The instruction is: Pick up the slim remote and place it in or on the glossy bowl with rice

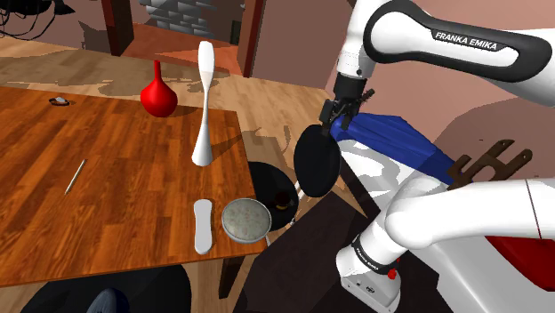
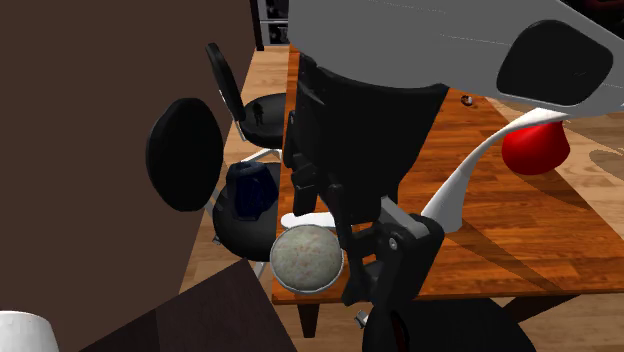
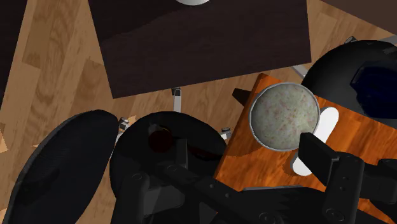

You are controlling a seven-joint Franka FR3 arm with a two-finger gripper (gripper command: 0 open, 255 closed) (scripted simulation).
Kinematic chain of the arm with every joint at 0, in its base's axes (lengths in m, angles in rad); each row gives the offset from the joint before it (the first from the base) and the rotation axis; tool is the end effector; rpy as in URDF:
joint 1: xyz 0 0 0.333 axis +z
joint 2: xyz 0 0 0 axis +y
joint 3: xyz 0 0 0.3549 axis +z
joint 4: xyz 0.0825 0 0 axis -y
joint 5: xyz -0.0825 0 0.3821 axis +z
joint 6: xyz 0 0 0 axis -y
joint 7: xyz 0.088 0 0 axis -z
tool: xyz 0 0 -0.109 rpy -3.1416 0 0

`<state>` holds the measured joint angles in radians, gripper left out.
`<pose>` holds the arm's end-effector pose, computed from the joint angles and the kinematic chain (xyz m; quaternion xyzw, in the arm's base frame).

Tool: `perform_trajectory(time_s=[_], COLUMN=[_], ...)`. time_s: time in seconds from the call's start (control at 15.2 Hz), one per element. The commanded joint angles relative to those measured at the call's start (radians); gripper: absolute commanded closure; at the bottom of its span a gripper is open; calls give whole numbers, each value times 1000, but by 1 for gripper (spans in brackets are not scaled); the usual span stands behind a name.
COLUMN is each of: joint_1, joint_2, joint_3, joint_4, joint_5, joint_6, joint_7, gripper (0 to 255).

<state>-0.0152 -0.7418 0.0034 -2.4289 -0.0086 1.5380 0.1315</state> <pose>0.2809 -0.0040 0.5671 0.9946 -0.0717 -0.0740 0.0099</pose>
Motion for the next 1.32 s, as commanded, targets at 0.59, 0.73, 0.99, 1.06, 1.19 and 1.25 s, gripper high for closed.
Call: perform_trajectory(time_s=[0.59, 0.73, 0.99, 1.06, 1.19, 1.25], joint_1=[42, 51, 65, 67, 69, 69], joint_2=[99, 144, 257, 290, 361, 398], joint_3=[137, 170, 235, 251, 284, 300], joint_4=[-169, -190, -212, -213, -209, -205], joint_5=[105, 125, 154, 158, 161, 159], joint_6=[305, 379, 531, 570, 646, 684], joint_7=[192, 233, 319, 341, 387, 412], gripper=[0, 0, 0, 0, 0, 0])
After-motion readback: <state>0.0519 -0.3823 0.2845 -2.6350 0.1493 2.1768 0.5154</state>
